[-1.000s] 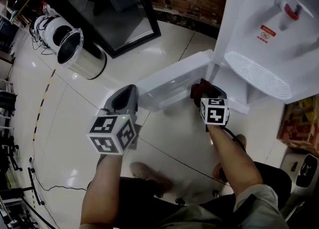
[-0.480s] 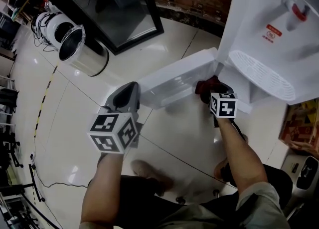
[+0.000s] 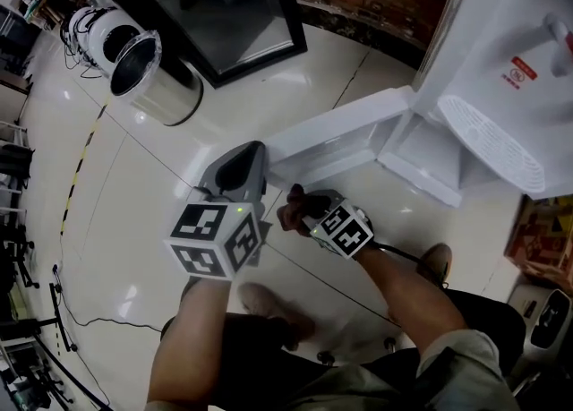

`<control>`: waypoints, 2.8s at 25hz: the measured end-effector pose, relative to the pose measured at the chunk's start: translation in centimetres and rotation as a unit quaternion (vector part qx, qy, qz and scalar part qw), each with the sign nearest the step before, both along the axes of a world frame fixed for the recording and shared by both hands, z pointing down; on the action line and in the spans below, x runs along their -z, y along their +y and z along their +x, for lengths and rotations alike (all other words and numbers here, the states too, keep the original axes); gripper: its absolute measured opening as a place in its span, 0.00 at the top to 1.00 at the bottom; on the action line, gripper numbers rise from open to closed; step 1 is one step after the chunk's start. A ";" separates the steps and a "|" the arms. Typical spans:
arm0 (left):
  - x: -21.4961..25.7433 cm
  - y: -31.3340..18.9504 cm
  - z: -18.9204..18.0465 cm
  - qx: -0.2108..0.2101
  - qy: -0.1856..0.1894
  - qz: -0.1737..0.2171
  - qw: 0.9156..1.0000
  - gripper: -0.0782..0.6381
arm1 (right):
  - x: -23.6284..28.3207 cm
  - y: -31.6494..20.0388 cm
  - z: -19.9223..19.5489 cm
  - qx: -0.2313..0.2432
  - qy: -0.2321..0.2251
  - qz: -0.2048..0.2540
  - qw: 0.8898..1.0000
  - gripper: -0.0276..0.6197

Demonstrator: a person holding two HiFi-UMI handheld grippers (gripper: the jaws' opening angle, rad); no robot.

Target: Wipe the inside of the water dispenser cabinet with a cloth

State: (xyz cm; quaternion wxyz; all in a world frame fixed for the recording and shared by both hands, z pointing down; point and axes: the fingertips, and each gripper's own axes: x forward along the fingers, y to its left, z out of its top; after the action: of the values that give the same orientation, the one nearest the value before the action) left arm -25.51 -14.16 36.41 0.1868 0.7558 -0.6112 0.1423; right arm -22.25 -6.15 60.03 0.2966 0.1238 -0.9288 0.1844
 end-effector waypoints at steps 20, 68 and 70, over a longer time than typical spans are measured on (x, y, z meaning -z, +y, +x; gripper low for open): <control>0.0 0.1 -0.2 0.002 0.014 0.005 1.000 0.89 | -3.2 -6.7 0.0 -0.097 0.046 0.019 0.994 0.79; 0.1 -0.8 -0.5 0.030 -0.030 0.010 0.999 0.89 | -5.1 -11.6 15.9 -0.364 0.057 -0.051 0.928 0.78; 0.1 -0.8 -0.4 0.026 -0.025 0.011 0.999 0.89 | -4.7 -9.1 10.8 -0.269 0.040 -0.044 0.961 0.78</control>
State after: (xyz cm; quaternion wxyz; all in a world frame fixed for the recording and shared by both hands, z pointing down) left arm -25.91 -14.96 36.34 0.1667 0.7376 -0.6369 0.1500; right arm -11.42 -15.21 64.76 0.2784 0.3636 -0.8393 0.2931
